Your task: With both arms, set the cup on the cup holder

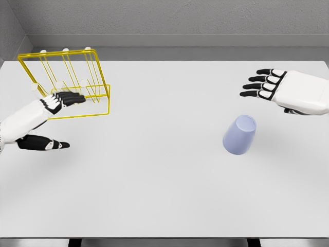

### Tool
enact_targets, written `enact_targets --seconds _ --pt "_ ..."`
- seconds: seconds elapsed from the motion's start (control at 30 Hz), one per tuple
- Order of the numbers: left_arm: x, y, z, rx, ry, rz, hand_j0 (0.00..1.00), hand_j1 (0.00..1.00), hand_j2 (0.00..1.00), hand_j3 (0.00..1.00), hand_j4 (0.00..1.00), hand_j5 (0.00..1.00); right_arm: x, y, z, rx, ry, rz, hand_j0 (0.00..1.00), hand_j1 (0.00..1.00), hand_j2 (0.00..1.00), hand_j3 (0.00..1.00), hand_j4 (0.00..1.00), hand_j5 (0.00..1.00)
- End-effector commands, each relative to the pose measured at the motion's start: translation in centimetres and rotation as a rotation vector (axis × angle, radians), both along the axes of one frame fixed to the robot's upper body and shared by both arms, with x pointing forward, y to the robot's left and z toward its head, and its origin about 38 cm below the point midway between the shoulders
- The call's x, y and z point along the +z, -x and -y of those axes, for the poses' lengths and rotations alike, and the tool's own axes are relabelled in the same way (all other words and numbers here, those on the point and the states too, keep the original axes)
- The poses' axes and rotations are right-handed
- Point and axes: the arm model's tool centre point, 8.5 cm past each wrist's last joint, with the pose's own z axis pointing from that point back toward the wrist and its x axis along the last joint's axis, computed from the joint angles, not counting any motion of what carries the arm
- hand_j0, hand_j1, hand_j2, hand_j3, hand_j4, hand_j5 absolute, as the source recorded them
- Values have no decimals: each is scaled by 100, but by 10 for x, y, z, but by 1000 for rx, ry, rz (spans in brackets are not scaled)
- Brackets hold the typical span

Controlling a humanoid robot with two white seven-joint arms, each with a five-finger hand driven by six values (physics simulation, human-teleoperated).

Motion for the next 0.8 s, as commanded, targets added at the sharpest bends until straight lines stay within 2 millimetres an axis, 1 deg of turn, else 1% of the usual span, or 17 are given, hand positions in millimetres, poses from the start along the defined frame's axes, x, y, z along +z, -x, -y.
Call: enact_targets --seconds 0.0,0.03,0.1,0.2,0.27,0.33,0.37,0.4,0.43,0.53,0.57,0.6,0.63,0.77 --pt "-11 8 15 -35 115 -89 100 100 100 100 100 100 -1 0 0 1 -4 -5 100 100 100 100 100 100" --pt "-20 12 20 -49 138 -131 100 100 100 100 100 100 -2 1 -1 1 -1 -11 100 100 100 100 100 100" --pt "-25 17 29 -70 179 -173 100 100 100 100 100 100 -7 2 -1 3 8 -26 100 100 100 100 100 100" --pt "-48 29 41 -97 220 -276 100 100 100 100 100 100 -9 1 0 0 21 -24 100 100 100 100 100 100" --pt "-51 30 44 -97 247 -291 100 100 100 100 100 100 -9 0 1 -7 11 -23 100 100 100 100 100 100" --pt "-50 30 45 -93 286 -309 100 100 100 100 100 100 -11 -1 -2 -4 5 -31 100 100 100 100 100 100" --pt "-51 30 46 -91 310 -326 100 100 100 100 100 100 -16 -2 -4 -7 27 -54 100 100 100 100 100 100" --pt "-51 30 45 -85 337 -341 100 100 100 100 100 100 -26 -5 -3 -24 57 -93 100 100 100 100 100 100" --pt "-51 29 45 -80 360 -354 100 100 100 100 100 100 -31 -7 0 -41 82 -117 100 100 100 100 100 100" --pt "-46 23 42 -63 461 -406 100 100 100 100 100 100 -37 -7 1 -43 88 -135 100 100 100 100 100 100" --pt "-46 22 44 -63 496 -431 100 100 100 100 100 100 -43 -8 4 -54 91 -151 100 100 100 100 100 100" --pt "-46 21 45 -63 519 -450 100 100 100 100 100 100 -52 -7 3 -52 93 -175 100 100 100 100 100 100" --pt "-45 20 46 -62 547 -468 100 100 100 100 100 100 -55 -6 2 -49 95 -186 100 100 100 100 100 100" --pt "-52 23 42 -48 526 -512 100 100 100 100 100 100 -60 -4 -1 -38 96 -199 100 100 100 100 100 100"
